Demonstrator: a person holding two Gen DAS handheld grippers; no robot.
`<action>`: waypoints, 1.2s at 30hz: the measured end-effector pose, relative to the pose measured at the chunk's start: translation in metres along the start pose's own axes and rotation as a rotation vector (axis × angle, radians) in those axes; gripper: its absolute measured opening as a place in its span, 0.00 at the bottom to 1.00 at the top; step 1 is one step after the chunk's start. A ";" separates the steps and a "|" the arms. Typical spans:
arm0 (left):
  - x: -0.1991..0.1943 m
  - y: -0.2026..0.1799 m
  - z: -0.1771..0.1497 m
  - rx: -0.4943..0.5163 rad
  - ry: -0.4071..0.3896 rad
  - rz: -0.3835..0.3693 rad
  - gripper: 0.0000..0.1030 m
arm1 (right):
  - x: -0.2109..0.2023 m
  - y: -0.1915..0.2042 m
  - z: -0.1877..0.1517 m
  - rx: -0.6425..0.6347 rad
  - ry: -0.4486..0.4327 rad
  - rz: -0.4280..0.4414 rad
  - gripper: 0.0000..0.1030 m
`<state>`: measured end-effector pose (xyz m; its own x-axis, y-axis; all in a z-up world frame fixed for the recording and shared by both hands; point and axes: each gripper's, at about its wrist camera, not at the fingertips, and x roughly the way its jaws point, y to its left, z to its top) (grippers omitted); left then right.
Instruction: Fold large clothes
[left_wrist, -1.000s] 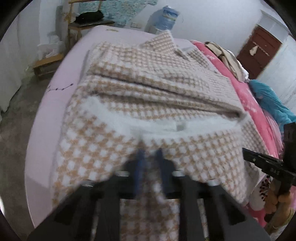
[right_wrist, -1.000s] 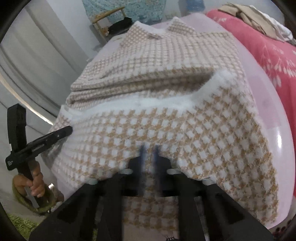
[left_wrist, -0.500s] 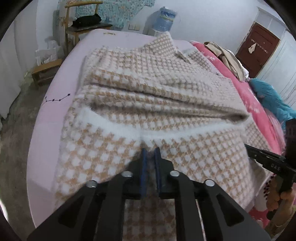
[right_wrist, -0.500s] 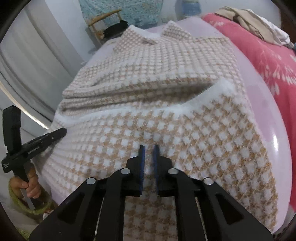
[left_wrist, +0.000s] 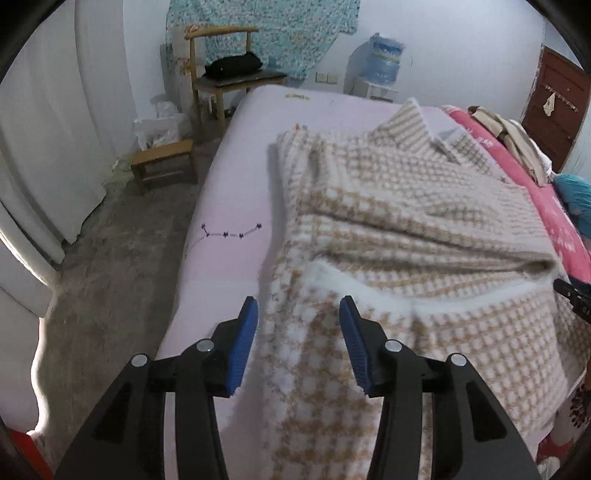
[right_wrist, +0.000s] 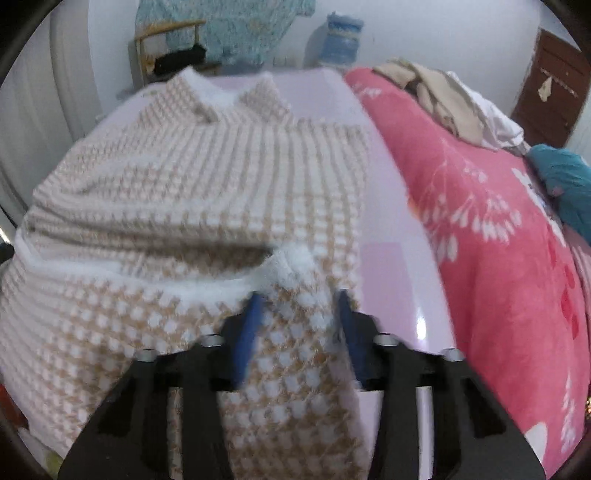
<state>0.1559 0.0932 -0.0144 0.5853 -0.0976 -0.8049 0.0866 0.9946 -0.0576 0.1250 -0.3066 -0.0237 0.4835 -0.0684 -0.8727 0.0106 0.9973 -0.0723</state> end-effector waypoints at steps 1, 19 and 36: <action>0.001 0.000 -0.001 0.000 -0.003 0.004 0.39 | -0.002 0.003 -0.002 -0.006 -0.011 -0.015 0.15; -0.031 0.034 0.041 -0.160 -0.124 -0.103 0.01 | -0.032 -0.008 0.026 0.068 -0.164 -0.026 0.05; 0.013 0.004 0.005 -0.009 0.065 -0.127 0.41 | -0.017 -0.021 0.006 0.157 -0.075 0.044 0.07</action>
<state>0.1678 0.0959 -0.0226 0.5167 -0.2209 -0.8272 0.1491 0.9746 -0.1671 0.1222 -0.3265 -0.0047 0.5505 -0.0280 -0.8343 0.1214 0.9915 0.0468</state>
